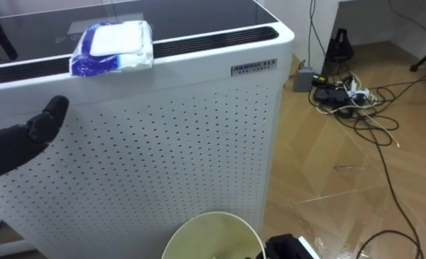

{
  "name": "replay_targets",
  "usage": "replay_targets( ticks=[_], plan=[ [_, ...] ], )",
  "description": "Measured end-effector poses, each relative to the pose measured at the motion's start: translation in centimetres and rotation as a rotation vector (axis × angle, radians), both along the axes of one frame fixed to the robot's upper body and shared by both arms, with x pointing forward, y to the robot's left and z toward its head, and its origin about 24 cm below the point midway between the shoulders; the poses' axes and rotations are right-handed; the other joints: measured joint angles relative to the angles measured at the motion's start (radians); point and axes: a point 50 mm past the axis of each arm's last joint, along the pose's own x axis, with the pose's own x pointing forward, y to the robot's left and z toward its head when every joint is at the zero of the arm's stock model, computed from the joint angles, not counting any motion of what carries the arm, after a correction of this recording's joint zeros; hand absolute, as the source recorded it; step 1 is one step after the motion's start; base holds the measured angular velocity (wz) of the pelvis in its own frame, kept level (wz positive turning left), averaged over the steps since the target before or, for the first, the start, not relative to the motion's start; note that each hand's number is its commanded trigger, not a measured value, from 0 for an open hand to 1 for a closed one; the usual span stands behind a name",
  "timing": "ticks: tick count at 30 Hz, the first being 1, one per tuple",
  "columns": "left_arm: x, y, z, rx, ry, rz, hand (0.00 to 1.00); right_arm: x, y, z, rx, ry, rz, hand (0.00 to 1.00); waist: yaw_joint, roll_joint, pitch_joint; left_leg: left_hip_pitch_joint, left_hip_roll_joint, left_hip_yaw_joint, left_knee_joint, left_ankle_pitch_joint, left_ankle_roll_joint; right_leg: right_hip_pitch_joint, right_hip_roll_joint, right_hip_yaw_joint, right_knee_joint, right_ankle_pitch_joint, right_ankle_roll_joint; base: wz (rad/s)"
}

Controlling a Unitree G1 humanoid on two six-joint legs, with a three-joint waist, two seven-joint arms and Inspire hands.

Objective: Pick garbage

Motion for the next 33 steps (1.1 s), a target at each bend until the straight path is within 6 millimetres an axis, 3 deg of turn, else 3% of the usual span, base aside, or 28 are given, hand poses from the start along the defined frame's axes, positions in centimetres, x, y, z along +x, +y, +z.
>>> replay_targets(
  ticks=[13, 21, 33],
  plan=[
    [0.5, -1.3, -0.4, 0.051, 0.073, -0.091, 0.00, 0.0, 0.1, 0.0, 0.008, 0.003, 0.008, 1.00, -0.014, 0.001, 0.0010, 0.016, -0.003, -0.003, -0.005, -0.001, 0.002, 0.000, -0.005, 0.006, 0.006, -0.003, 0.005, -0.01],
    [0.8, -1.9, -0.7, 0.168, 0.122, -0.110, 0.00, 0.0, 0.1, 0.0, 0.020, 0.010, 0.047, 1.00, -0.036, 0.007, 0.0036, 0.025, -0.003, 0.000, -0.016, -0.002, 0.003, 0.003, -0.003, 0.011, 0.005, -0.004, 0.005, -0.01],
    [0.9, -2.2, -0.7, 0.205, 0.155, -0.147, 0.00, -0.1, 0.1, 0.0, 0.026, 0.019, 0.079, 1.00, -0.035, 0.010, 0.0027, 0.030, -0.004, 0.006, -0.018, -0.002, 0.003, 0.001, -0.003, 0.029, 0.005, -0.004, 0.006, -0.04]
  ],
)
